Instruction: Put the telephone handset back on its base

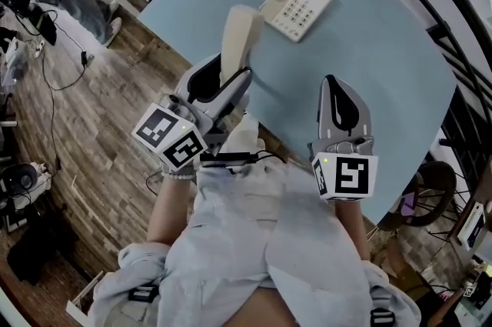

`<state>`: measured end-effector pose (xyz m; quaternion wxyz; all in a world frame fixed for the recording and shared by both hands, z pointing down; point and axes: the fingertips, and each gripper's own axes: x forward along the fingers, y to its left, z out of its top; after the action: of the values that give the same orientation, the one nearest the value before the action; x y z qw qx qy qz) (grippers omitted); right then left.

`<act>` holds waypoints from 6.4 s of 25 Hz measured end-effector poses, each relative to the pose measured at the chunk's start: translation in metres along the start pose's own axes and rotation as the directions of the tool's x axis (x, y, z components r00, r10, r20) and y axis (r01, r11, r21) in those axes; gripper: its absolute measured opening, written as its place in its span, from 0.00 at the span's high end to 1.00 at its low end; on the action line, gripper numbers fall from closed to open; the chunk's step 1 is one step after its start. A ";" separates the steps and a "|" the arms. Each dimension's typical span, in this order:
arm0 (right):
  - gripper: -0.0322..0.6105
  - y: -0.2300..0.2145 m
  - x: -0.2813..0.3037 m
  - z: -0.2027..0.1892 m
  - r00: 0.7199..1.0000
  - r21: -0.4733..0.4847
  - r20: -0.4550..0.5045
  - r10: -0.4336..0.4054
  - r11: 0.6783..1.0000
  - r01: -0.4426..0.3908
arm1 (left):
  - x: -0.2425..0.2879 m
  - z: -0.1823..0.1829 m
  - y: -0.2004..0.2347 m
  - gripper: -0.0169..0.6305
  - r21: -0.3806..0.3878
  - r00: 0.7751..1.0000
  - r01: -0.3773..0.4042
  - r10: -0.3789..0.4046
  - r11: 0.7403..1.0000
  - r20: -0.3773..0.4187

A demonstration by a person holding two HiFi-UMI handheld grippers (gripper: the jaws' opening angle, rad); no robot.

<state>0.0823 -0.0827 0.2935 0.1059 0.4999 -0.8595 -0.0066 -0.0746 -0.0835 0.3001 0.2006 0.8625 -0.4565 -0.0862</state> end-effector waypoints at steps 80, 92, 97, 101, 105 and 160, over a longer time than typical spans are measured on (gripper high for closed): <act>0.94 -0.102 0.157 -0.079 0.961 0.087 -0.241 -0.137 0.983 0.162 | 0.272 -0.088 0.176 0.65 -0.037 0.933 0.066 -0.075 0.997 -0.353; 0.94 -0.100 0.165 -0.088 0.955 0.091 -0.267 -0.131 0.983 0.161 | 0.290 -0.109 0.193 0.65 -0.032 0.921 0.029 -0.039 0.999 -0.389; 0.94 -0.100 0.167 -0.090 0.952 0.092 -0.277 -0.134 0.982 0.165 | 0.296 -0.116 0.197 0.65 -0.020 0.915 0.008 -0.015 1.000 -0.404; 0.94 -0.100 0.169 -0.091 0.950 0.091 -0.283 -0.133 0.982 0.164 | 0.299 -0.122 0.200 0.65 0.002 0.909 -0.010 0.010 1.000 -0.418; 0.94 -0.099 0.171 -0.093 0.949 0.093 -0.285 -0.135 0.981 0.168 | 0.302 -0.130 0.201 0.65 0.045 0.902 -0.017 0.035 0.999 -0.430; 0.94 -0.061 0.103 -0.047 0.984 0.053 -0.136 -0.118 0.991 0.126 | 0.177 -0.044 0.126 0.97 0.227 0.966 -0.082 0.133 0.970 -0.220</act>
<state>0.0939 -0.1971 0.3501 0.1469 0.5539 -0.8182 0.0465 -0.0542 -0.2801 0.3994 0.1625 0.8571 -0.4828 0.0773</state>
